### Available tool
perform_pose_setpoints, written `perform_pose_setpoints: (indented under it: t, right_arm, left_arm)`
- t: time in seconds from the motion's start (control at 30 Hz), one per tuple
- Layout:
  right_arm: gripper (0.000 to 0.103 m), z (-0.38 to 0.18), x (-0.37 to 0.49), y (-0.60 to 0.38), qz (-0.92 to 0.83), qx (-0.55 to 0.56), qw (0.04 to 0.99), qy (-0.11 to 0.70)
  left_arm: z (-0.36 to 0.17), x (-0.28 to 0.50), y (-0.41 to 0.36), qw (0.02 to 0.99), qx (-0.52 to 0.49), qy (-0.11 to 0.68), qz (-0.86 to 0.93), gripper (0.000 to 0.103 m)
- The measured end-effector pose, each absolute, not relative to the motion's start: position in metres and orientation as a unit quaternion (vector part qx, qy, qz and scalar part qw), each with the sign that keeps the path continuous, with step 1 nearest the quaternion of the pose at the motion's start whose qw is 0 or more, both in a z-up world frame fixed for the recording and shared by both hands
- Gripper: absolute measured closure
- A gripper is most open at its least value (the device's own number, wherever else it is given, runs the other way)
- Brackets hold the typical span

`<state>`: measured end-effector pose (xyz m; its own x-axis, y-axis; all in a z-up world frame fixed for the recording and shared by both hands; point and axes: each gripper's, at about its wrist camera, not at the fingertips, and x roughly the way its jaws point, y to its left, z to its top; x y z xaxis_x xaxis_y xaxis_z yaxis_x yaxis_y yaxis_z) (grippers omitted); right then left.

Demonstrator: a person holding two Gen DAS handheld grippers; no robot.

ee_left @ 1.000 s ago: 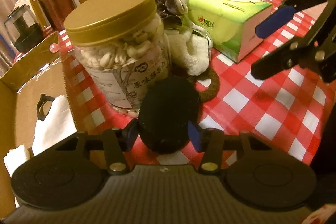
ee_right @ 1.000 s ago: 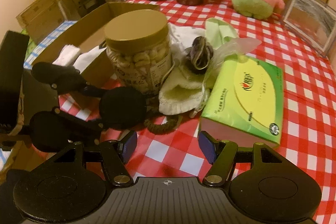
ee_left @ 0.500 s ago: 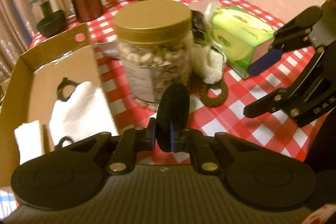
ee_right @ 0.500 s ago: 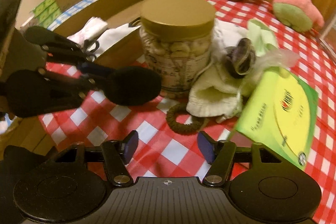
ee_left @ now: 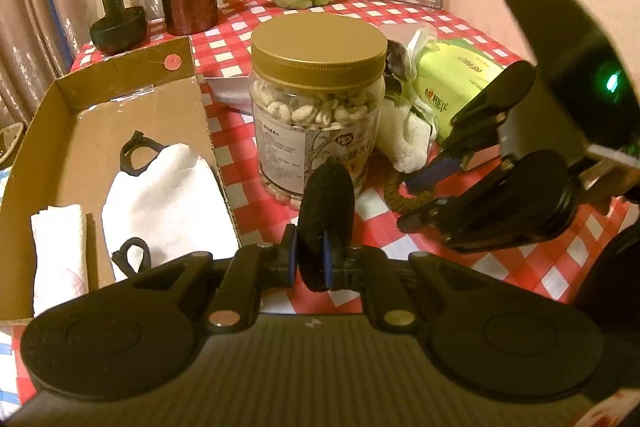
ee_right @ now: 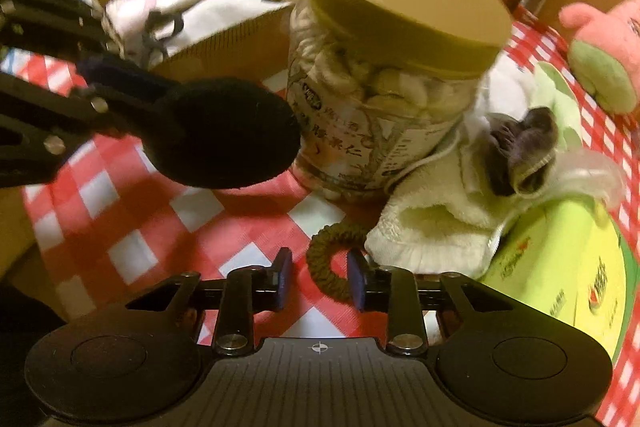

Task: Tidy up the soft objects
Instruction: 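Grasp the brown hair tie with the right gripper while the left gripper holds the sponge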

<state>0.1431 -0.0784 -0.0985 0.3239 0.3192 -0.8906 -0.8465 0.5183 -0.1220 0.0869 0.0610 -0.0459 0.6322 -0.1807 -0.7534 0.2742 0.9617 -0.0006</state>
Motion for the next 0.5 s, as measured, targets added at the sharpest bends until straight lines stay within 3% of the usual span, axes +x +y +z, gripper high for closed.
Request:
perform_pose_setpoints:
  t: [0.1,0.13,0.17,0.2,0.5]
  right_arm:
    - [0.076,-0.102,0.143,-0.077,0.384,-0.31,0.754,0.434]
    - [0.081,-0.102,0.143,-0.077,0.383,-0.31,0.754,0.434]
    - [0.091,-0.102,0.144,-0.078,0.381,-0.309,0.755,0.435]
    - [0.094,-0.101,0.144,-0.079,0.383,-0.304,0.754,0.439]
    - [0.094,-0.07,0.135,-0.101,0.398,-0.255,0.755,0.456]
  left_arm:
    - [-0.047,0.087,0.062,0.902,0.048,0.41,-0.127,0.092]
    - [-0.047,0.087,0.063,0.901,0.046,0.411,-0.128,0.092]
    - [-0.047,0.087,0.063,0.901,0.045,0.412,-0.129,0.092]
    - [-0.047,0.086,0.062,0.901,0.046,0.412,-0.129,0.092]
    - [-0.04,0.08,0.066,0.901,0.037,0.412,-0.131,0.092]
